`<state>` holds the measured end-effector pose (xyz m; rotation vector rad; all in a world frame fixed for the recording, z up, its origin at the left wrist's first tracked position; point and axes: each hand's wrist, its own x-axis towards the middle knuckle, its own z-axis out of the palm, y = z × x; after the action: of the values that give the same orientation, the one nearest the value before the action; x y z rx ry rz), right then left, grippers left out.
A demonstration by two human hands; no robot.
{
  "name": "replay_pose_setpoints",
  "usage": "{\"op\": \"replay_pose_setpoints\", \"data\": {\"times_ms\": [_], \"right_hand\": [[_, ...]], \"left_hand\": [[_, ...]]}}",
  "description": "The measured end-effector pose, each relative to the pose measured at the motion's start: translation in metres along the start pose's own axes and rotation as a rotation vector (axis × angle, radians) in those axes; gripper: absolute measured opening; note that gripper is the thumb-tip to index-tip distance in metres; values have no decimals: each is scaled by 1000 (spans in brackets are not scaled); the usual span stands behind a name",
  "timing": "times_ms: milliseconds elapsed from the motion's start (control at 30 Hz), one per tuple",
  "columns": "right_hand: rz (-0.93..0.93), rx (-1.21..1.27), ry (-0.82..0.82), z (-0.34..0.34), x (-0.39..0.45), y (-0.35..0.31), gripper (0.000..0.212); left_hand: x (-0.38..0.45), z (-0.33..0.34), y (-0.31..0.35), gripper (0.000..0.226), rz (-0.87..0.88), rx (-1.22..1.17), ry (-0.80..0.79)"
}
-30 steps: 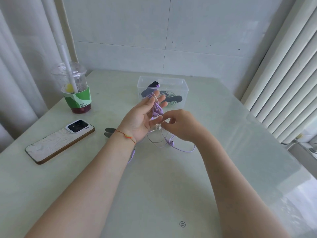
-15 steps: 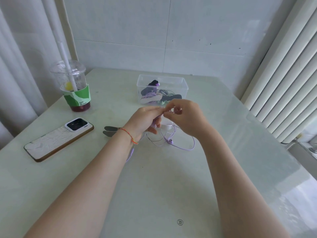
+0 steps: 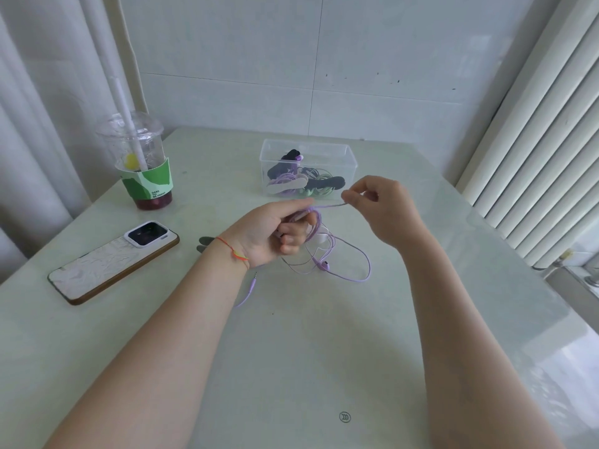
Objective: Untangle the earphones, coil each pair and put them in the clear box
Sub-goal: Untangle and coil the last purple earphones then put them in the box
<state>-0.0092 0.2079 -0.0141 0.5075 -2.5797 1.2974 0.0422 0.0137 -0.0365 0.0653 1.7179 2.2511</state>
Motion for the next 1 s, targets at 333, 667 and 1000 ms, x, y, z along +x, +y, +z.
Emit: {"op": "replay_pose_setpoints", "data": {"times_ms": [333, 667, 1000], "right_hand": [[58, 182, -233, 14, -3, -3, 13], [-90, -216, -359, 50, -20, -30, 18], [-168, -221, -235, 43, -19, -29, 18]], "left_hand": [[4, -20, 5, 26, 120, -736, -30], [4, -14, 1, 26, 292, -231, 200], [6, -6, -3, 19, 245, 149, 312]]}}
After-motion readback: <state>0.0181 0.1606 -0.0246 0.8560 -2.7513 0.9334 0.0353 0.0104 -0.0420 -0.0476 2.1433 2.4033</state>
